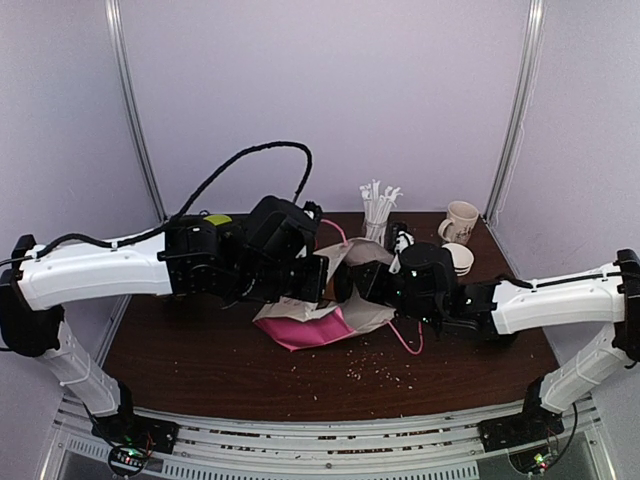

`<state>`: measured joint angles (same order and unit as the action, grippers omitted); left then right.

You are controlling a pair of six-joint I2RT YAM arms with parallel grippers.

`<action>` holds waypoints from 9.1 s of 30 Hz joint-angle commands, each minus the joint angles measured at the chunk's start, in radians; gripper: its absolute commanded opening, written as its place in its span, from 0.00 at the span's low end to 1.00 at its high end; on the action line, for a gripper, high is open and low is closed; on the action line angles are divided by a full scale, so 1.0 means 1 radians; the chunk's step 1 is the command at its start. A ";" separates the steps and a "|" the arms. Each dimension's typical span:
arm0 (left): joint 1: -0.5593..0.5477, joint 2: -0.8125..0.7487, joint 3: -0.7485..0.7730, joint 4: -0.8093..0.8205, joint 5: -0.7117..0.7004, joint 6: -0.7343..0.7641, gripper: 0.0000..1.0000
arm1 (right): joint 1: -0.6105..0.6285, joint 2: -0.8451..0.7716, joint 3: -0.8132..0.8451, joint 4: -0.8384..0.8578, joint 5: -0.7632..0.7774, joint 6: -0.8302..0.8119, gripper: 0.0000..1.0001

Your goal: Pack the takeout coffee

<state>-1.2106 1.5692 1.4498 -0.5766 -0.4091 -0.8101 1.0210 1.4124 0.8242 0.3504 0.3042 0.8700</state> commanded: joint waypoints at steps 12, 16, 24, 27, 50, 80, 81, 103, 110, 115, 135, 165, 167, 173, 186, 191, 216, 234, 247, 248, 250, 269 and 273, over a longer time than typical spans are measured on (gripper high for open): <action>0.000 0.003 0.067 0.081 0.111 0.048 0.00 | 0.008 0.189 0.108 0.076 -0.004 0.064 0.65; 0.000 0.011 0.078 0.098 0.140 0.066 0.00 | 0.009 0.263 0.189 0.082 -0.040 0.084 0.70; -0.001 0.004 0.070 0.143 0.185 0.096 0.00 | 0.008 0.369 0.243 0.063 -0.085 0.162 0.70; -0.001 0.004 0.075 0.151 0.198 0.109 0.00 | 0.006 0.422 0.279 0.062 -0.136 0.176 0.69; 0.000 -0.112 -0.068 0.073 -0.007 0.053 0.00 | -0.003 0.218 0.156 0.041 -0.183 0.132 0.00; 0.000 -0.215 -0.007 -0.016 0.082 0.486 0.00 | -0.001 -0.392 0.039 -0.185 -0.297 -0.389 0.69; 0.000 -0.203 0.002 -0.027 0.081 0.507 0.00 | 0.000 -0.406 0.042 -0.207 -0.306 -0.405 0.69; -0.029 -0.070 -0.060 0.145 0.238 0.519 0.00 | 0.090 -0.287 -0.029 -0.348 -0.182 -0.345 0.60; -0.078 -0.027 -0.066 0.194 0.257 0.478 0.00 | 0.091 -0.265 -0.129 -0.288 0.000 -0.195 0.65; -0.090 0.004 -0.060 0.243 0.277 0.445 0.00 | 0.090 -0.236 -0.193 -0.182 0.073 -0.101 0.70; -0.091 0.065 0.025 0.314 0.201 0.405 0.00 | 0.091 0.004 -0.296 0.324 0.093 0.026 0.72; -0.069 0.122 0.109 0.274 0.184 0.375 0.00 | 0.148 -0.089 -0.403 0.321 -0.098 -0.351 0.68; -0.069 0.118 0.102 0.284 0.205 0.380 0.00 | 0.147 -0.049 -0.373 0.295 -0.057 -0.305 0.67; -0.069 0.111 0.093 0.299 0.252 0.384 0.00 | 0.123 0.012 -0.334 0.309 0.078 -0.144 0.69; -0.069 0.103 0.091 0.318 0.275 0.385 0.00 | 0.082 0.058 -0.333 0.451 0.322 0.010 0.70; -0.069 0.104 0.094 0.326 0.290 0.385 0.00 | 0.076 0.090 -0.294 0.427 0.376 0.084 0.70; -0.006 0.237 0.286 0.167 0.239 0.169 0.00 | 0.076 -0.009 -0.398 0.507 0.383 0.064 0.74; -0.009 0.198 0.224 0.293 0.450 0.220 0.00 | 0.004 0.135 -0.193 0.292 0.428 0.170 0.71; -0.009 0.169 0.206 0.290 0.446 0.243 0.00 | -0.013 0.165 -0.195 0.446 0.355 -0.036 0.32; -0.009 0.165 0.202 0.288 0.436 0.243 0.00 | -0.013 0.160 -0.196 0.445 0.343 -0.051 0.28; -0.008 0.154 0.190 0.284 0.404 0.244 0.00 | -0.012 0.147 -0.198 0.439 0.321 -0.075 0.23; 0.046 0.088 0.056 0.233 0.184 0.185 0.00 | -0.004 -0.099 -0.313 0.314 0.075 -0.143 0.00; 0.051 0.084 0.035 0.229 0.176 0.190 0.00 | -0.003 -0.177 -0.328 0.282 0.052 -0.167 0.00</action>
<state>-1.1854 1.6814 1.5116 -0.3580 -0.1654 -0.6235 1.0145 1.3174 0.5117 0.6437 0.3985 0.7235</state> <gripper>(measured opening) 0.009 0.337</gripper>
